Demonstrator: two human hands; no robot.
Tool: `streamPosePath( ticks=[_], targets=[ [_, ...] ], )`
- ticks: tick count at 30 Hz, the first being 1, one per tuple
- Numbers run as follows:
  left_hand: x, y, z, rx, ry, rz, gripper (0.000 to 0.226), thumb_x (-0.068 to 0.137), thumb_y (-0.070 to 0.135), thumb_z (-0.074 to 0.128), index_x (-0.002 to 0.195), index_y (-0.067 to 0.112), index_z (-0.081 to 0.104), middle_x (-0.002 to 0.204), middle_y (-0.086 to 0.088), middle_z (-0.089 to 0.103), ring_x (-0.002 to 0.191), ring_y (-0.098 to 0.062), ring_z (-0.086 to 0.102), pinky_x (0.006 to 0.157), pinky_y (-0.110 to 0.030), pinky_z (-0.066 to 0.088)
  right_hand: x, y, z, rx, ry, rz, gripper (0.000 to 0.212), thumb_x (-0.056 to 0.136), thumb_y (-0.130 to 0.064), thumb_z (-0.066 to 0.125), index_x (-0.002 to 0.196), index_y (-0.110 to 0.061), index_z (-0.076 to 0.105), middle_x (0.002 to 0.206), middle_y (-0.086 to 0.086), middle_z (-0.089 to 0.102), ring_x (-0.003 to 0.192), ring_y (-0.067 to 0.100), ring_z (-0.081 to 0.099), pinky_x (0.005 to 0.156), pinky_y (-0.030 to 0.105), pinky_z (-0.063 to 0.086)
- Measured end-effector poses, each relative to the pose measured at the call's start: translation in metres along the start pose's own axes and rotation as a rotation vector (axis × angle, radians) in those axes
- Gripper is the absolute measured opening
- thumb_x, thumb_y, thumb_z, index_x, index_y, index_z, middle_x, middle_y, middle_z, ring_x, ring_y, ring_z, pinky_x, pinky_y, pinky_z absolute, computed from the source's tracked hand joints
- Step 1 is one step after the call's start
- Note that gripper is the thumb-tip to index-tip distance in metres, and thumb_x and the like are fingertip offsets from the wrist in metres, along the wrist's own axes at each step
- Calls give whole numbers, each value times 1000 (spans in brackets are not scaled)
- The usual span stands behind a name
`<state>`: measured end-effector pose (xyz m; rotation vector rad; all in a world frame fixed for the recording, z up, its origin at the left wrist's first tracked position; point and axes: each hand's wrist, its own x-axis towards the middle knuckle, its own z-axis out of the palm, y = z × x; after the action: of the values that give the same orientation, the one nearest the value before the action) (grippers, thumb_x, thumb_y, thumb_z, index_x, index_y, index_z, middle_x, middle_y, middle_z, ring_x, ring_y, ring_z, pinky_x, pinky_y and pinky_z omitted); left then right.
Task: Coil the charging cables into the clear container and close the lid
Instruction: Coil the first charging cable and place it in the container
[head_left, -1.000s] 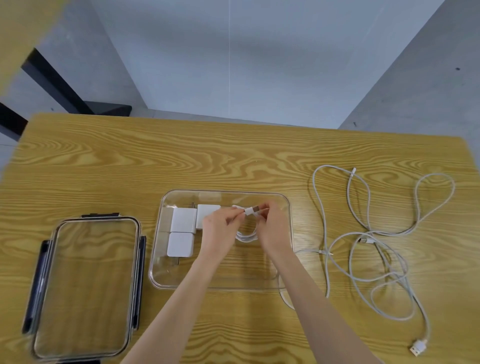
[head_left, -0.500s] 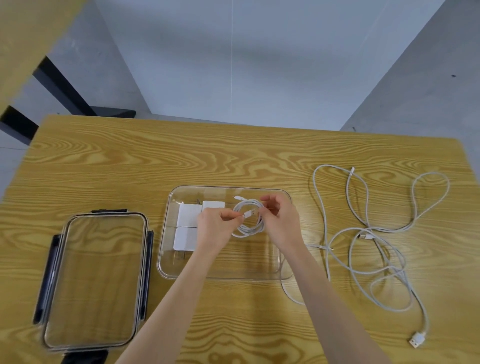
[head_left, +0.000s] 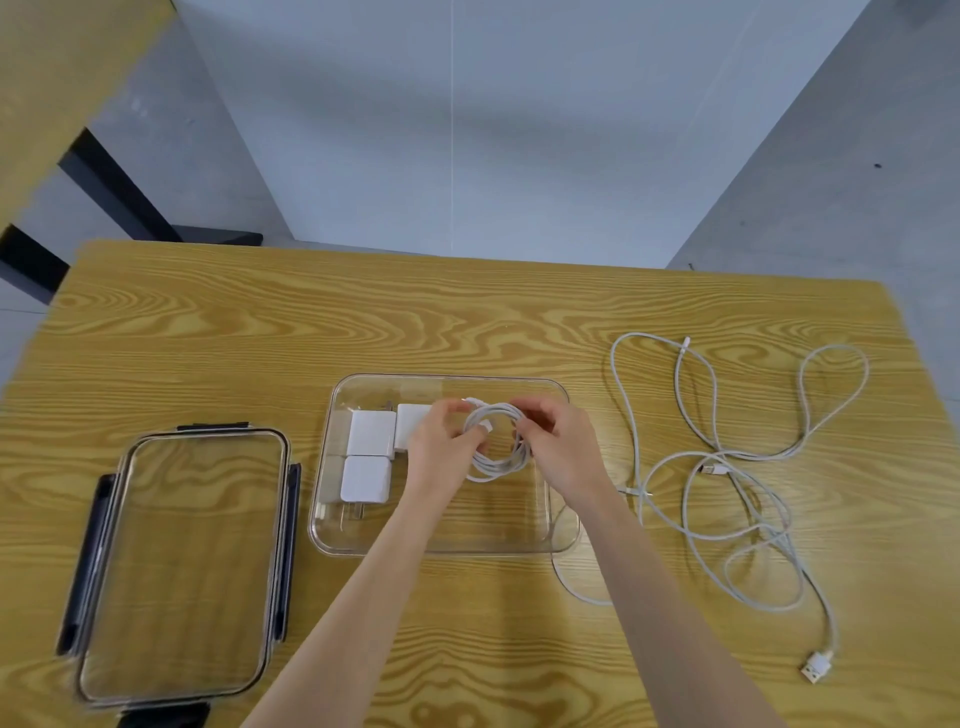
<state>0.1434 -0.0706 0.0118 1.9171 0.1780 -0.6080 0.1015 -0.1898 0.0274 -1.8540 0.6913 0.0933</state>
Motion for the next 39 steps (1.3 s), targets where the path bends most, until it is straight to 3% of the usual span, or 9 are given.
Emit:
streamPosePath(
  ticks=[8, 14, 18, 21, 23, 26, 30, 32, 39],
  targets=[
    [10, -2, -10, -652, -394, -430, 11, 85, 4, 57, 92, 5, 65, 63, -4, 64, 60, -15, 59, 62, -30, 52, 3, -1, -4, -34, -47, 71, 25, 91, -4, 52, 110, -12, 67, 105, 3, 69, 99, 18, 63, 90, 36, 52],
    [10, 3, -14, -1007, -359, -611, 18, 80, 7, 57, 86, -8, 63, 72, -15, 60, 69, -23, 53, 74, -33, 44, 3, -1, -12, 61, -157, 94, 24, 90, 0, 53, 101, -15, 69, 86, -5, 68, 87, 16, 65, 81, 32, 56],
    [16, 3, -11, -930, -258, -560, 14, 90, 2, 51, 84, -5, 61, 77, -11, 58, 69, -19, 52, 70, -30, 45, -1, -5, -15, 90, -210, 96, 27, 90, 1, 54, 92, -21, 68, 81, -7, 67, 81, 12, 65, 79, 30, 56],
    [22, -5, -10, -853, -136, -465, 12, 90, 2, 53, 86, -5, 62, 83, -15, 63, 74, -23, 59, 72, -33, 51, 0, -8, -14, -10, -188, 68, 23, 90, -1, 53, 102, -15, 68, 82, -9, 64, 81, 11, 62, 76, 23, 53],
    [24, -11, -6, -626, -102, -328, 15, 88, 8, 59, 95, -4, 65, 97, -17, 66, 88, -27, 63, 86, -39, 52, 0, -10, -6, -173, -104, 18, 25, 91, -1, 51, 110, -8, 66, 91, -4, 66, 84, 9, 61, 73, 15, 46],
    [22, -10, 1, -242, -79, -152, 26, 87, 16, 61, 112, 8, 65, 114, -11, 66, 108, -25, 60, 100, -40, 45, 2, -10, 8, -433, 21, -49, 33, 92, 3, 44, 119, -5, 59, 117, 9, 62, 105, 22, 57, 88, 26, 45],
    [23, -9, 5, 16, -97, -17, 27, 89, 22, 58, 113, 13, 66, 106, -5, 69, 98, -18, 63, 93, -36, 50, 3, -11, 17, -706, 39, -50, 29, 91, 4, 41, 119, -5, 47, 119, 14, 54, 100, 28, 54, 73, 29, 39],
    [22, -9, 8, 119, -119, 39, 21, 89, 16, 57, 104, 11, 71, 88, -7, 70, 80, -17, 62, 81, -30, 51, 4, -13, 21, -767, 26, -45, 29, 90, 5, 42, 117, -6, 43, 119, 14, 52, 103, 28, 52, 71, 29, 37],
    [26, -10, 22, 284, -30, 145, 19, 83, 3, 59, 88, 12, 75, 61, -3, 63, 62, -20, 58, 68, -32, 50, 13, -11, 27, -892, -26, -17, 29, 92, 1, 42, 120, -5, 47, 128, 14, 46, 120, 28, 42, 93, 31, 39]
  ],
)
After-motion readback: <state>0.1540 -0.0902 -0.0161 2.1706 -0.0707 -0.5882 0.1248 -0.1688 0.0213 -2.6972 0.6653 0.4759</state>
